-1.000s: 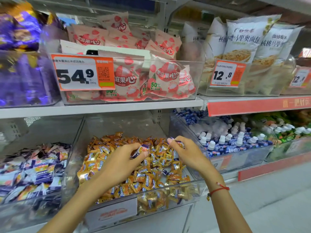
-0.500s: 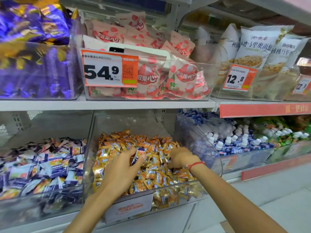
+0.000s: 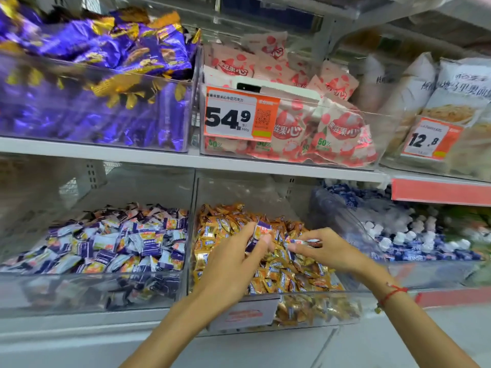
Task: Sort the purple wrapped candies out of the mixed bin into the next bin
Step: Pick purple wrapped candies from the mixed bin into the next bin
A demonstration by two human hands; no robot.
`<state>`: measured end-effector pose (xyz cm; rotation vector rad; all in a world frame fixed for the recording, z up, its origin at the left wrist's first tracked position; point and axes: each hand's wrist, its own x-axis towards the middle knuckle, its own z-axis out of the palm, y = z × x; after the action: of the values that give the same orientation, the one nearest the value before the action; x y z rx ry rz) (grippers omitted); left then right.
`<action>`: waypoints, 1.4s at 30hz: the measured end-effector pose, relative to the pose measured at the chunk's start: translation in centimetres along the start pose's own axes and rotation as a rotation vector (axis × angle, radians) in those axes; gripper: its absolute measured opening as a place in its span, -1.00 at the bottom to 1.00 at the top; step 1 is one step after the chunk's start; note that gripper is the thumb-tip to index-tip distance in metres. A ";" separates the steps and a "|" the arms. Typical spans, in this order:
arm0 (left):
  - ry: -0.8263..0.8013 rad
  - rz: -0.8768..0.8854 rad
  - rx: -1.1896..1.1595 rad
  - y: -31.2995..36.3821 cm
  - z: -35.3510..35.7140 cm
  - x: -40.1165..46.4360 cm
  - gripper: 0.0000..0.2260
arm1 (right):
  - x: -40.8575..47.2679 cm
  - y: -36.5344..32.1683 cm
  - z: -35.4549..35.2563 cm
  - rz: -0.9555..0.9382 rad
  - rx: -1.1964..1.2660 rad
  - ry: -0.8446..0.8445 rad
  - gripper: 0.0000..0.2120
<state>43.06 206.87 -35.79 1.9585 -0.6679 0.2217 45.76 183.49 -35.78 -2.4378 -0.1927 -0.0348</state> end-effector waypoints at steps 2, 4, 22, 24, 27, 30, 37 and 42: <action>0.060 0.051 -0.056 1.1 -1.9 -1.4 -0.72 | -0.3 -2.5 0.5 -0.053 -0.001 0.066 -0.58; 0.214 0.079 -0.109 1.6 -4.4 -2.6 -0.71 | -0.4 -5.8 1.3 -0.143 0.023 0.116 -0.64; 0.265 -0.475 0.331 -10.2 -15.8 -3.2 -0.51 | 10.0 -20.1 13.0 -0.309 -0.610 -0.321 -0.33; 0.292 -0.434 0.407 -9.7 -15.7 -3.1 -0.54 | 8.2 -19.4 11.7 -0.399 -0.534 -0.201 -0.47; 0.428 -0.230 0.439 -7.8 -14.4 -3.1 -0.66 | 4.7 -16.2 9.2 -0.478 -0.298 -0.067 -0.67; 0.480 -0.006 0.357 -4.9 -11.5 -3.4 -0.78 | 1.7 -10.3 5.6 -0.381 -0.241 0.150 -0.77; 0.041 0.164 0.116 -0.6 -2.2 0.9 -0.80 | -3.4 3.0 0.9 -0.049 -0.431 0.635 -0.76; -0.423 0.244 0.340 -1.0 5.1 6.4 -0.71 | -4.6 3.8 0.5 -0.029 -0.332 0.721 -0.68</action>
<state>48.28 200.48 -36.25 2.2719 -1.2139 0.0697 41.77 180.36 -38.90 -2.5689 0.1137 -1.0066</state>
